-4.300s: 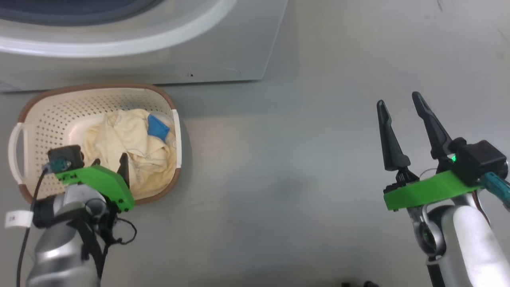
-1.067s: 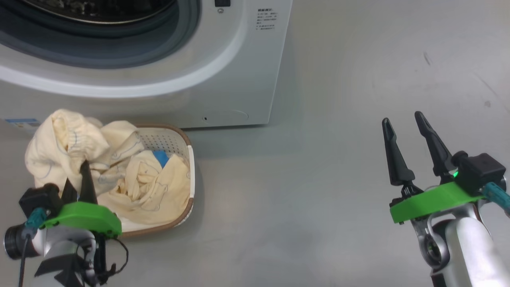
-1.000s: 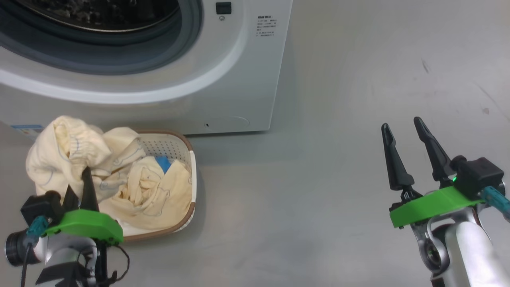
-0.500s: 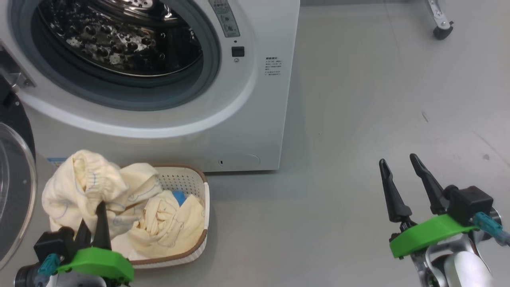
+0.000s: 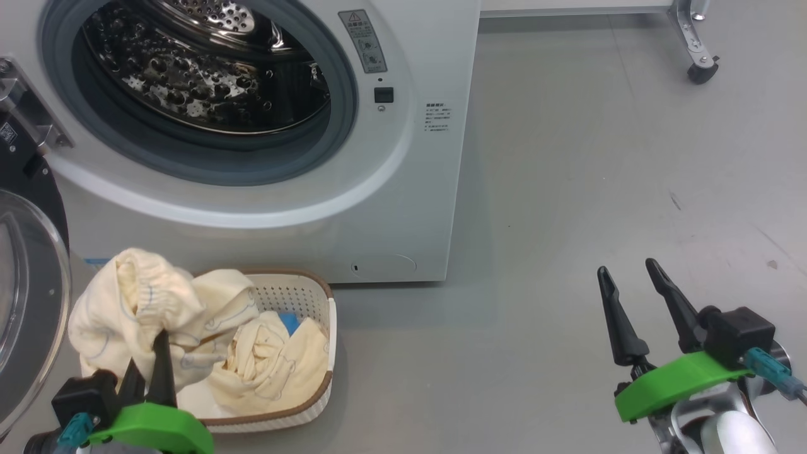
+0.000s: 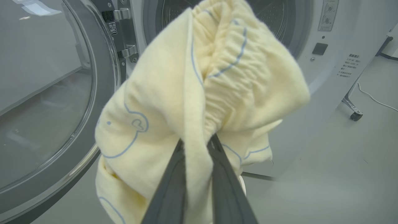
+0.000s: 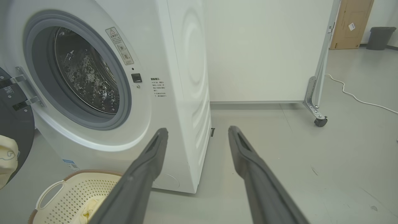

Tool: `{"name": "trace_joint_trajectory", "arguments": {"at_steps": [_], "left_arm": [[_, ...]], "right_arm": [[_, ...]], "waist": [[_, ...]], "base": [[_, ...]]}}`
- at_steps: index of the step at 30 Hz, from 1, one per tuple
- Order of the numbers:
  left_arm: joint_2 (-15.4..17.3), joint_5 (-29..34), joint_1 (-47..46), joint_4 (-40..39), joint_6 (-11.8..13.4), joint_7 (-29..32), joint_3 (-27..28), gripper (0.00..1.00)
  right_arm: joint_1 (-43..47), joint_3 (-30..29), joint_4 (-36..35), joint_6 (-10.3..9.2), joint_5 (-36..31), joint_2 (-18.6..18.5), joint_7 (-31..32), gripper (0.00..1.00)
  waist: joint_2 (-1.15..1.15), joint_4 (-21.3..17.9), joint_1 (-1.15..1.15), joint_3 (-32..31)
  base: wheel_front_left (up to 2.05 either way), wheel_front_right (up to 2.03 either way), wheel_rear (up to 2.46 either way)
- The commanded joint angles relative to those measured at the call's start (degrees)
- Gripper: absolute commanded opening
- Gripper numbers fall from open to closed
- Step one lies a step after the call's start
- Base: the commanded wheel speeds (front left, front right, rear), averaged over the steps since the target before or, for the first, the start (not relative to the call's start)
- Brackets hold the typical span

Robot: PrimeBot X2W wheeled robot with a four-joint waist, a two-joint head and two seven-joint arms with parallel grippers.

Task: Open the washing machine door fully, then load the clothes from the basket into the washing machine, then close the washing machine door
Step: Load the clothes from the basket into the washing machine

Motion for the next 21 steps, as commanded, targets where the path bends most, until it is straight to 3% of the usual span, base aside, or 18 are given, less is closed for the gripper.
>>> {"name": "trace_joint_trajectory", "arguments": {"at_steps": [1, 21], "left_arm": [[1.8, -0.4, -1.4, -2.3, 0.3, 0.0, 2.2, 0.0], [1.6, -1.3, -2.6, -1.0, 0.5, -0.8, 1.6, 0.0]], "right_arm": [[-1.2, 1.4, -2.0, 0.08, 0.3, -0.5, -0.2, 1.0], [-1.6, 1.8, -2.3, 0.08, 0.0, -0.5, 0.3, 1.0]], "waist": [[0.0, -0.1, 0.01, 0.1], [0.0, -0.1, 0.01, 0.7]], "base": [[0.0, 0.0, 0.0], [0.0, 0.0, 0.0]]}}
